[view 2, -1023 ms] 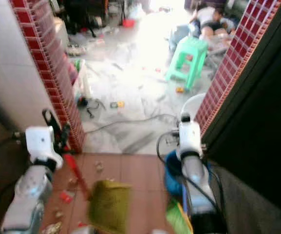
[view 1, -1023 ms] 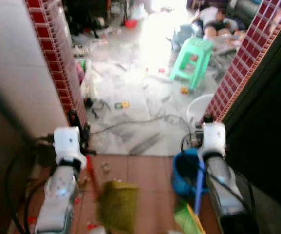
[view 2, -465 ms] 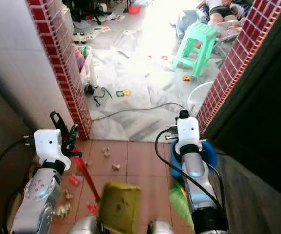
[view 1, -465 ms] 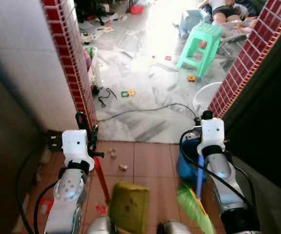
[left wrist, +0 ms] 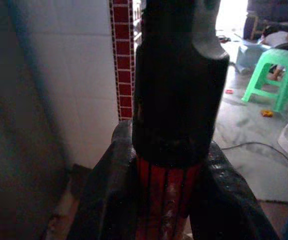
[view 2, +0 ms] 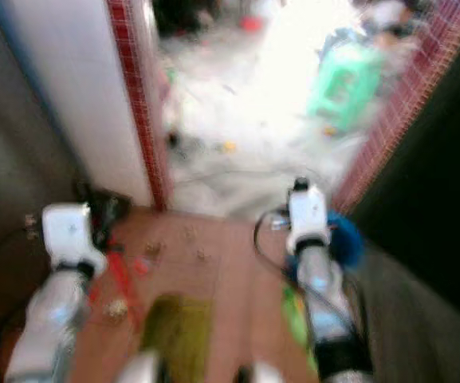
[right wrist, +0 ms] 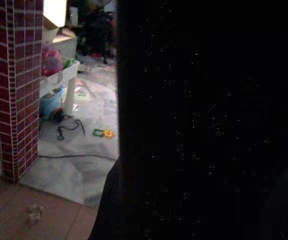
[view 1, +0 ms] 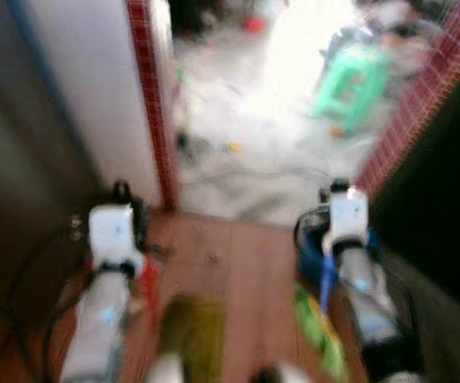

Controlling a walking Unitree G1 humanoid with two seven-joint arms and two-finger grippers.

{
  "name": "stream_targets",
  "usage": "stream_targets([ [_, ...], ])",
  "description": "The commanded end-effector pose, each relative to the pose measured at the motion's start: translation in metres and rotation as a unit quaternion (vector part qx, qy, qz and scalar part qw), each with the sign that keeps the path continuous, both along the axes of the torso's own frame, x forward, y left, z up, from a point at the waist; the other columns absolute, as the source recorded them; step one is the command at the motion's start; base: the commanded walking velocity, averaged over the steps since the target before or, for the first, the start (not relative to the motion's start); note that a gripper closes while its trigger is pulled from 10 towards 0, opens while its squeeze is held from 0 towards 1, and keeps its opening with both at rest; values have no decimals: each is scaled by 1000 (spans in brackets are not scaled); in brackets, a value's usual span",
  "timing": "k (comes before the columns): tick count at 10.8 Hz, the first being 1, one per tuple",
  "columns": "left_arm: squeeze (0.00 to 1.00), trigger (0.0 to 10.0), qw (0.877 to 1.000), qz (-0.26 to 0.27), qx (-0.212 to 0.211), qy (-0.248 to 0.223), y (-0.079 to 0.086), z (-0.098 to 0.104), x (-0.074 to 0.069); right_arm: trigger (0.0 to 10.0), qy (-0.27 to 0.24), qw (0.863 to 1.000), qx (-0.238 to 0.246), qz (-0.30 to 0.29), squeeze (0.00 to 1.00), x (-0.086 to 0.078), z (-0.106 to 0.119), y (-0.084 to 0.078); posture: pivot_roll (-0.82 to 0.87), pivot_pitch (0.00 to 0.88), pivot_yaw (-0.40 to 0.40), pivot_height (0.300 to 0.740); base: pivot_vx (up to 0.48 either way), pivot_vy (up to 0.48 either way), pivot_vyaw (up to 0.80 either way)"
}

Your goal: Sweep floor

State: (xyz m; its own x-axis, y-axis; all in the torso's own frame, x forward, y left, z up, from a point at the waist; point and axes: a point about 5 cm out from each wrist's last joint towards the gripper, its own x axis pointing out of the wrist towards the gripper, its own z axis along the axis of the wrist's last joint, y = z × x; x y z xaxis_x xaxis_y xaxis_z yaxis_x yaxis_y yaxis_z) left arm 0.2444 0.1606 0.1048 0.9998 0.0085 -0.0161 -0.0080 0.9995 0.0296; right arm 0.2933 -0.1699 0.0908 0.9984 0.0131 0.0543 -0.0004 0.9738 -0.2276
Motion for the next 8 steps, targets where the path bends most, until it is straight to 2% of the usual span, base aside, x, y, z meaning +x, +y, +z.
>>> stream_targets([
  [1,0,10000,1000,-8,-15,-25,-7,10,3,10000,15,1000,0,-12,0,0,-4,-5,-56,0,-18,740,0,0,0],
  [4,0,10000,1000,1,-15,-26,-3,10,2,10000,11,1000,0,-12,0,2,-2,-5,-52,0,-16,740,0,0,0],
  [6,0,10000,998,50,0,-27,6,8,0,10000,5,1000,4,-9,0,3,0,-4,-52,0,-17,740,0,0,0],
  [7,0,10000,998,64,-6,-23,7,6,-1,10000,4,1000,-3,-5,0,5,1,-3,-50,0,-16,740,0,0,0],
  [8,0,10000,996,86,-12,-19,7,5,-3,10000,-2,1000,-9,2,0,6,4,-3,-49,0,-19,740,0,0,688],
])
